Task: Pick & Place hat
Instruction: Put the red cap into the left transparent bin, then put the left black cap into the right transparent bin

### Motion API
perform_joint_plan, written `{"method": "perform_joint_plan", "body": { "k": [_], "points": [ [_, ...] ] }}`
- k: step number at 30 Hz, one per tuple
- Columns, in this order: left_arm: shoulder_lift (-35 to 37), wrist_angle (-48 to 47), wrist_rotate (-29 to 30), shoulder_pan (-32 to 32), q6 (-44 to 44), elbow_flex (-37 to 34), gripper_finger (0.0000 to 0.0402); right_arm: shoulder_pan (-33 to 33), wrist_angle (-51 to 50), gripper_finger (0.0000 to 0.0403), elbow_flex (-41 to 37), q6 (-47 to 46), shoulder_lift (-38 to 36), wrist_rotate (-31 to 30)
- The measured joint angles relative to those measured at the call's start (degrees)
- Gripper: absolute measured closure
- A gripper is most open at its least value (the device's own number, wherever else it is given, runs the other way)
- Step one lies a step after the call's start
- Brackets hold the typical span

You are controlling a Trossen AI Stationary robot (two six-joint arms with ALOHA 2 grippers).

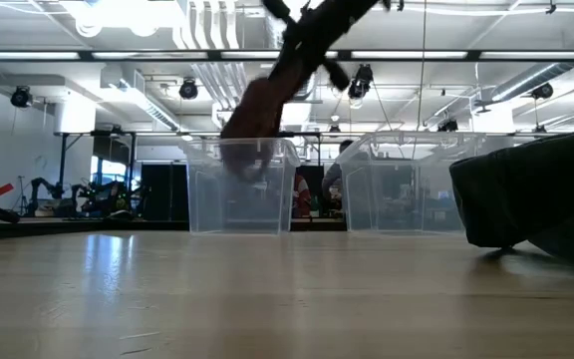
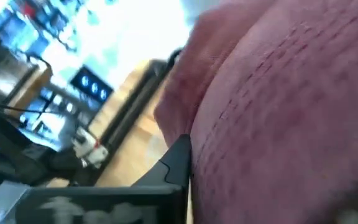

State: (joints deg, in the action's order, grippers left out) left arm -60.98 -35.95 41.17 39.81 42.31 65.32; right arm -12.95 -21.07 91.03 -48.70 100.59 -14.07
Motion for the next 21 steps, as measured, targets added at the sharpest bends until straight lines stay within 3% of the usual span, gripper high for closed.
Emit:
{"method": "perform_joint_plan", "body": {
  "k": [3, 6, 10, 14, 18, 21],
  "points": [
    [-0.3, -1.7, 1.5, 0.0, 2.6, -0.2, 0.0273, -2.3, -0.2, 0.0321, 2.9, -0.7, 4.6, 6.3],
    [-0.2, -1.9, 3.7, 0.0, 4.5, -1.2, 0.0273, -2.4, -1.6, 0.0268, 6.1, 0.0, 7.2, 8.5],
    [-0.2, -1.6, 2.5, -0.1, 5.7, -2.4, 0.0273, 0.2, -9.7, 0.0209, 10.4, 4.0, 5.8, 7.5],
    [-0.7, -0.4, -0.2, 0.0, 5.8, -3.6, 0.0273, 6.9, -24.1, 0.0182, 11.6, 4.3, 1.6, 3.1],
    [-2.1, 4.7, -1.5, -0.9, 4.2, -5.0, 0.0273, 16.4, -40.2, 0.018, 10.5, -6.0, -3.0, -0.3],
    [-4.1, 12.2, -8.7, -3.1, 1.9, -7.0, 0.0273, 25.0, -52.2, 0.0184, 8.6, -20.2, -4.7, -3.2]
  ]
}}
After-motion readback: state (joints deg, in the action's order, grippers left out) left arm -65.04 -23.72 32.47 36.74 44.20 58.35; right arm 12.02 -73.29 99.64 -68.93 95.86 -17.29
